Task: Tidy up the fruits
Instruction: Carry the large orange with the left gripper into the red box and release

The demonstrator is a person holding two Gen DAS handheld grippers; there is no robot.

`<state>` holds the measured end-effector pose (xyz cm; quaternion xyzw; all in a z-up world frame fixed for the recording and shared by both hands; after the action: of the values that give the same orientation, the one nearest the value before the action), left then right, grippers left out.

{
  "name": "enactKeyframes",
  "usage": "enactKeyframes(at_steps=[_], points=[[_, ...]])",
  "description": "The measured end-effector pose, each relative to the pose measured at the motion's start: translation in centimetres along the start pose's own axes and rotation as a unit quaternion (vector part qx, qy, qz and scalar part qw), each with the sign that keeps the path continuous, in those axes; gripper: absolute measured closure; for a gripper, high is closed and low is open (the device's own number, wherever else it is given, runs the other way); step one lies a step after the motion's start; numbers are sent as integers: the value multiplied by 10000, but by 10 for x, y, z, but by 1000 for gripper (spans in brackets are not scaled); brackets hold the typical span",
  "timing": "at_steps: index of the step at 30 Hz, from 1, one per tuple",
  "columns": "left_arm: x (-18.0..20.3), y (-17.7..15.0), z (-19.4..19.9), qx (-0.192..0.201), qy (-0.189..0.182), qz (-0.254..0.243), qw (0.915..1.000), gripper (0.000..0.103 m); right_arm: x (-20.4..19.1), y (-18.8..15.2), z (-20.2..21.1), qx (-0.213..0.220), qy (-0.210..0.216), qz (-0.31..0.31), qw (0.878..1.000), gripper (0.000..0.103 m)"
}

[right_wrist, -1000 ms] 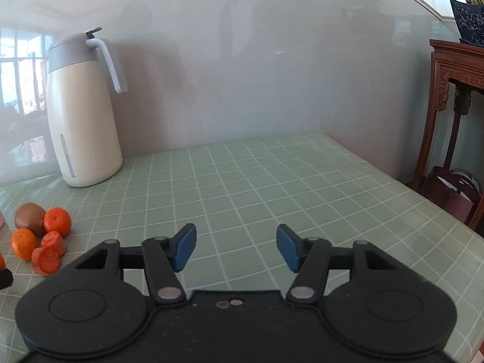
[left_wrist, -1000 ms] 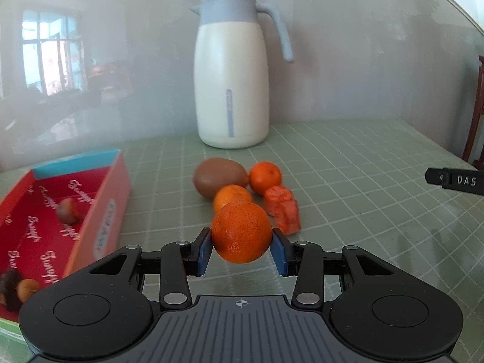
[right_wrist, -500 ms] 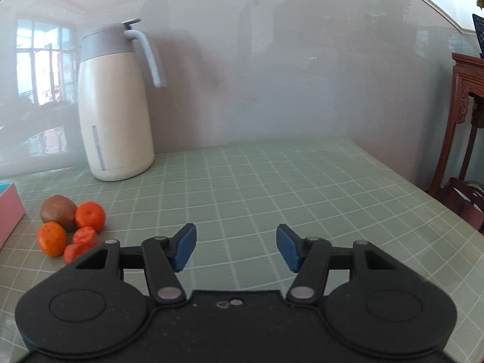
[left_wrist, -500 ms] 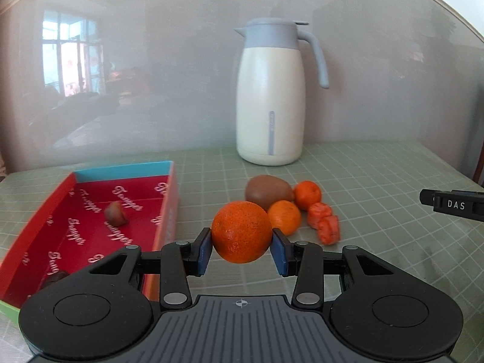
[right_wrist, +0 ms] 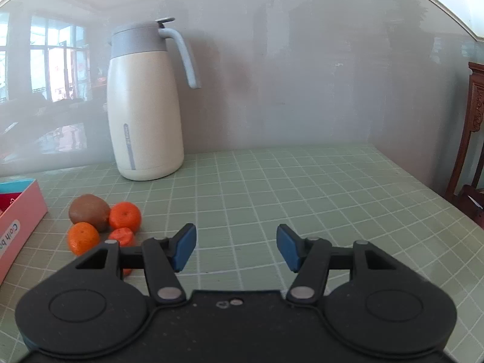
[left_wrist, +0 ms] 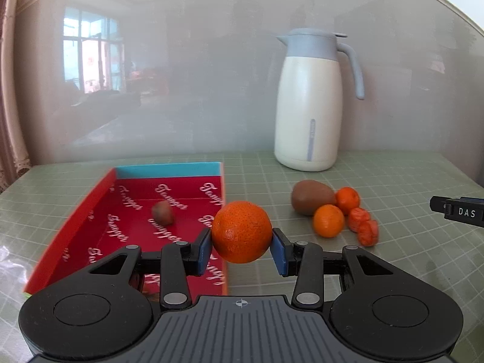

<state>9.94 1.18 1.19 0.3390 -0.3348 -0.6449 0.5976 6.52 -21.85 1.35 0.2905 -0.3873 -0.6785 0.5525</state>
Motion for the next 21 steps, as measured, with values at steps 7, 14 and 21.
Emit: enactKeyframes(at_steps=[7,14,21], points=[[-21,-2,2,-23,170,78,9998,61,-11,0,0,3,75,48,10000,45],[-41,-6,1,-55,352,180,9992,61,-24,-1,0,-4,173,86,9998,44],[-63,-11,-2,-175,549,286,9979,61,-36,-1,0,-2,279,135,9995,44]])
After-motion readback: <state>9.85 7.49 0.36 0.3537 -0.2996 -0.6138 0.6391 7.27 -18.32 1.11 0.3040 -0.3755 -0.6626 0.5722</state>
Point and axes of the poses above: each gripper's, at about its wrist camera, not at the fingertips, and z roughly against the way its jaws point, x to its right, y to its top, the point moved 3 cm from there along -z, roughly the way its jaws point, and after that the axes turned 5 degrees about -x, right-handed, at the moved point
